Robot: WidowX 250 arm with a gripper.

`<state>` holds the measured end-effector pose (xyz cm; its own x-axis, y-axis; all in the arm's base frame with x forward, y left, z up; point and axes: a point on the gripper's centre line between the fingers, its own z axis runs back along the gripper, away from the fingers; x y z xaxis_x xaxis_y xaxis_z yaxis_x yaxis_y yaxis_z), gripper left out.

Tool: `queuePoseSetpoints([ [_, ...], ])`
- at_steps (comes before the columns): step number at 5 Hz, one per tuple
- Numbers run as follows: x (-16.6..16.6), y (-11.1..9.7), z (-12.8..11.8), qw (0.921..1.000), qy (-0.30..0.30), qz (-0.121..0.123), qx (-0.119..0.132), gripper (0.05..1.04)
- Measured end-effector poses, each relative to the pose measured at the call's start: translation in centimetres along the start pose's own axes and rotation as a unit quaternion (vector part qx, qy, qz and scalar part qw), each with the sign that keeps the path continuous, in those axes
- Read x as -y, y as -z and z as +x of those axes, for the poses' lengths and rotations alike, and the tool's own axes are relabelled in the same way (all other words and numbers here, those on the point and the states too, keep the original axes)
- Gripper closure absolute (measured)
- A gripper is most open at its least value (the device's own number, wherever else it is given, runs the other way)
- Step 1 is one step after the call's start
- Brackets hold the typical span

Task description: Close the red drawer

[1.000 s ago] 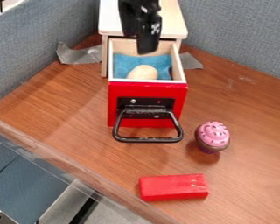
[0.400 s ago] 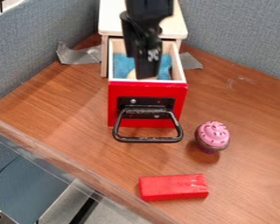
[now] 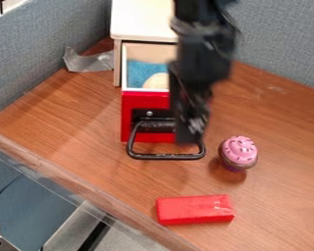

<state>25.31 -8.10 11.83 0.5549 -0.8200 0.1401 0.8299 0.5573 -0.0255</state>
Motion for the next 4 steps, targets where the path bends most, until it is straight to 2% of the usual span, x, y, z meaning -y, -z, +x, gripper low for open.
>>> queuePoseSetpoints([
  [1, 2.4, 2.2, 1.6, 0.9989, 0.041, -0.009, -0.018, 0.083],
  [2, 2.6, 4.5, 1.7, 0.9981, 0.044, -0.019, -0.039, 0.083],
  [4, 1.8, 6.5, -0.2, 0.9980, 0.018, -0.023, -0.056, 0.083],
])
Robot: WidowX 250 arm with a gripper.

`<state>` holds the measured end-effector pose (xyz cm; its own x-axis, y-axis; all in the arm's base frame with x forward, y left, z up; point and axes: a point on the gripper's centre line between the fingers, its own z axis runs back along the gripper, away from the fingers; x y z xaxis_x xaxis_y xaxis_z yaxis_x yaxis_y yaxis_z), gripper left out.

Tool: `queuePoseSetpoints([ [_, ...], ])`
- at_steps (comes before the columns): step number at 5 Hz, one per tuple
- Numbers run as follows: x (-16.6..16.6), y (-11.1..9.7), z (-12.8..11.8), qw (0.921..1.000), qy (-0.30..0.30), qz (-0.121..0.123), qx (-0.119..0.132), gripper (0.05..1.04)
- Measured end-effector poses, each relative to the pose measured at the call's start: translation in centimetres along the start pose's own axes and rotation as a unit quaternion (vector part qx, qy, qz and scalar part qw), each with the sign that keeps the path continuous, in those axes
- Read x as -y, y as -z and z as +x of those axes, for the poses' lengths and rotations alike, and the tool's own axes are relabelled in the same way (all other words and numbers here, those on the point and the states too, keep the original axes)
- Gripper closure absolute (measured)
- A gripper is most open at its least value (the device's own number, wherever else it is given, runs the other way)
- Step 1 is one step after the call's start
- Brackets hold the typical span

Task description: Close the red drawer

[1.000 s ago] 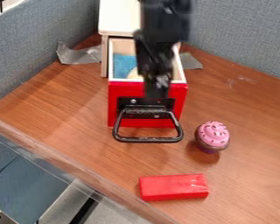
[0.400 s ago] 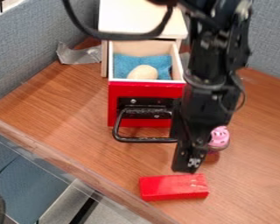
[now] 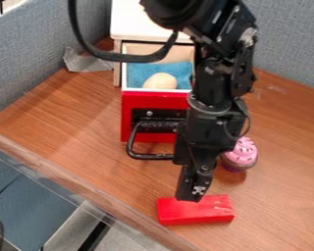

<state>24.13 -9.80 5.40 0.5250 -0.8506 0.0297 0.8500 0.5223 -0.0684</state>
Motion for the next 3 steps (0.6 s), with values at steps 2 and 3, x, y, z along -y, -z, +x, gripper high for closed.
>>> queuePoseSetpoints([
  [2, 0.8, 1.0, -2.1, 0.9994, -0.032, -0.006, -0.009, 0.083],
  [3, 1.1, 1.6, -2.8, 0.9993, -0.032, -0.002, -0.018, 0.083],
])
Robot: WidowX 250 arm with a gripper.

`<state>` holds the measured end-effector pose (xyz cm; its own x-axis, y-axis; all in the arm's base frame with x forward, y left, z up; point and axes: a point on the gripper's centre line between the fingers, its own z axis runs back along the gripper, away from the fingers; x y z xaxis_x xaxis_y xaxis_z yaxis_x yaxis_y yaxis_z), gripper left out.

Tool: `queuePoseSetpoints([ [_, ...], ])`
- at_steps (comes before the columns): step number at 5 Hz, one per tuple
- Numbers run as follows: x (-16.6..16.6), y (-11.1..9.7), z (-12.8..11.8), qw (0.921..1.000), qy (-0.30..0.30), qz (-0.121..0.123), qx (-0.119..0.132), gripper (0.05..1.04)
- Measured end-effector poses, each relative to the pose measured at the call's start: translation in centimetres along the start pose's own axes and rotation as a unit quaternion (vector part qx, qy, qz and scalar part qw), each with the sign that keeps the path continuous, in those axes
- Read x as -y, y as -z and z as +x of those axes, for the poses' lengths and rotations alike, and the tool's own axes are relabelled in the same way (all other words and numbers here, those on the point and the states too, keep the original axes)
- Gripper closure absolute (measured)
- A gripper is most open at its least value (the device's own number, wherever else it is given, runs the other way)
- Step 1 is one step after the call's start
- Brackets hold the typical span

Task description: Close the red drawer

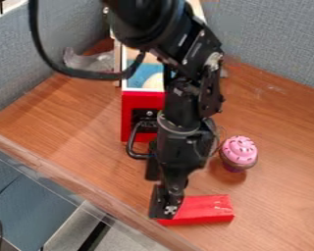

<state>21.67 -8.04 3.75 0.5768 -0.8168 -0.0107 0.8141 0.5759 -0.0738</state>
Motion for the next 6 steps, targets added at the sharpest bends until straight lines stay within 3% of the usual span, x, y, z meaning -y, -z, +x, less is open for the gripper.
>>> queuePoseSetpoints([
  [2, -1.1, 1.4, -0.5, 0.9980, 0.004, 0.062, 0.014, 0.083],
  [3, -1.5, 1.5, -0.1, 0.9966, 0.001, 0.076, 0.032, 0.083],
  [6, -4.4, 1.4, 0.6, 0.9951, -0.030, 0.080, 0.051, 0.085],
])
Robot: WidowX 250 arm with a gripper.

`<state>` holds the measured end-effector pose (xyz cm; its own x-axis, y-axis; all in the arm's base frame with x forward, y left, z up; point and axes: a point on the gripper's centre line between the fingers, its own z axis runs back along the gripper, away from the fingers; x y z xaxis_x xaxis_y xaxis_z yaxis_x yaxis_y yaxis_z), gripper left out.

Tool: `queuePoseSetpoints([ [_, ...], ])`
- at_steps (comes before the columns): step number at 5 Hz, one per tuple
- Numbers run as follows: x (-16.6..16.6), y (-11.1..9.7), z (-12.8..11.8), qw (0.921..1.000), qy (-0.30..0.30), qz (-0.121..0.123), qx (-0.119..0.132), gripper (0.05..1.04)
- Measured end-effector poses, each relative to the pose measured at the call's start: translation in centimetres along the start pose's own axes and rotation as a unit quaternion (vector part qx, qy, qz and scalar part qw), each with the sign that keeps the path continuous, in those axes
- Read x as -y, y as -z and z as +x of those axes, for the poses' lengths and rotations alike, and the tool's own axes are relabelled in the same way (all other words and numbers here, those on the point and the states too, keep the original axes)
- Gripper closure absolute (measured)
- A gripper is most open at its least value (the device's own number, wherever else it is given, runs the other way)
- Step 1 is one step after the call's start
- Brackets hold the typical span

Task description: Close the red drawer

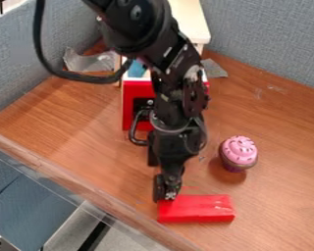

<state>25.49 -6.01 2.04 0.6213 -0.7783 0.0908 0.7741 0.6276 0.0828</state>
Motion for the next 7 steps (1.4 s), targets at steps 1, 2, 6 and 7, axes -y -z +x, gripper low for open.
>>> queuePoseSetpoints([
  [1, -1.1, 0.1, 0.2, 0.9999, -0.013, 0.005, 0.002, 0.085],
  [2, -1.8, -0.1, 0.2, 0.9997, -0.023, 0.008, 0.003, 0.085],
  [6, -4.3, 0.1, -0.5, 0.9982, -0.057, 0.016, -0.012, 0.085],
  [7, -5.0, 0.4, -0.8, 0.9973, -0.069, 0.021, -0.015, 0.085],
])
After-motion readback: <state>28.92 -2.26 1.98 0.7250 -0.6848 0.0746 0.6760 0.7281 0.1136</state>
